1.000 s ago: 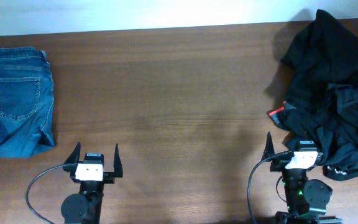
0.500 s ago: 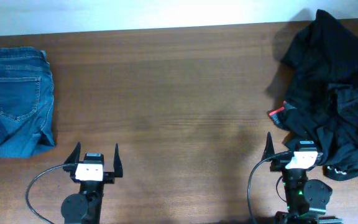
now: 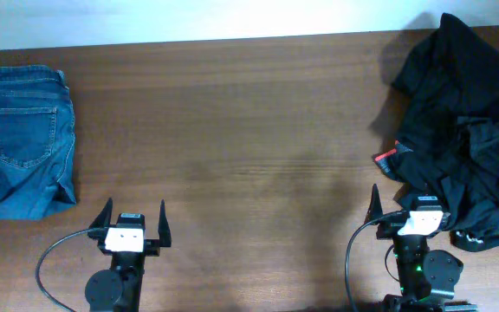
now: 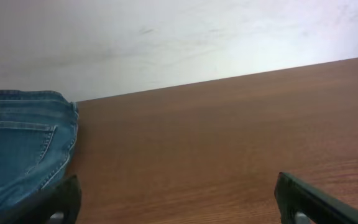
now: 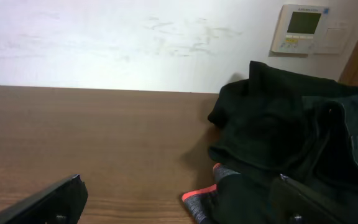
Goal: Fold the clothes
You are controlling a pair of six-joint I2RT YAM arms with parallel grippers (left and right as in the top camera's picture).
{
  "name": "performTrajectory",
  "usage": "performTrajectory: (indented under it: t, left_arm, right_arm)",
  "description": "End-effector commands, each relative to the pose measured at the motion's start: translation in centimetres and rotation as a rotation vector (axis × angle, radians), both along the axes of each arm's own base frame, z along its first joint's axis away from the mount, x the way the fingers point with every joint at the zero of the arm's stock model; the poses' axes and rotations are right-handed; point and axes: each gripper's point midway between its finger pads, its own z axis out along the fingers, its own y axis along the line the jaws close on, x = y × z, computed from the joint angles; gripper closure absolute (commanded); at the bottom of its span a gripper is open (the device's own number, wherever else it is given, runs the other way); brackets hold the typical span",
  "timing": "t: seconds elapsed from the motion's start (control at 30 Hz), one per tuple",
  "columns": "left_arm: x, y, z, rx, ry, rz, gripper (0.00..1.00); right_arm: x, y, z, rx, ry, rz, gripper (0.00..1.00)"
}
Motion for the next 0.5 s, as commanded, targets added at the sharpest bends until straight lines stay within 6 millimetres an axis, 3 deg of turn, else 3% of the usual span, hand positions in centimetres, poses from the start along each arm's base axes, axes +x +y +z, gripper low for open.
performTrajectory:
  t: [0.0, 0.47]
  left_arm:
    - [0.00, 0.32, -0.16, -0.011, -0.003, 0.018, 0.01]
    - [0.03, 0.34, 0.17, -0.007, -0.017, 0.019, 0.01]
  right_arm:
    - [-0.02, 0.12, -0.19, 0.005, 0.002, 0.009, 0.01]
    - [-0.02, 0.12, -0.19, 0.005, 0.002, 0.009, 0.01]
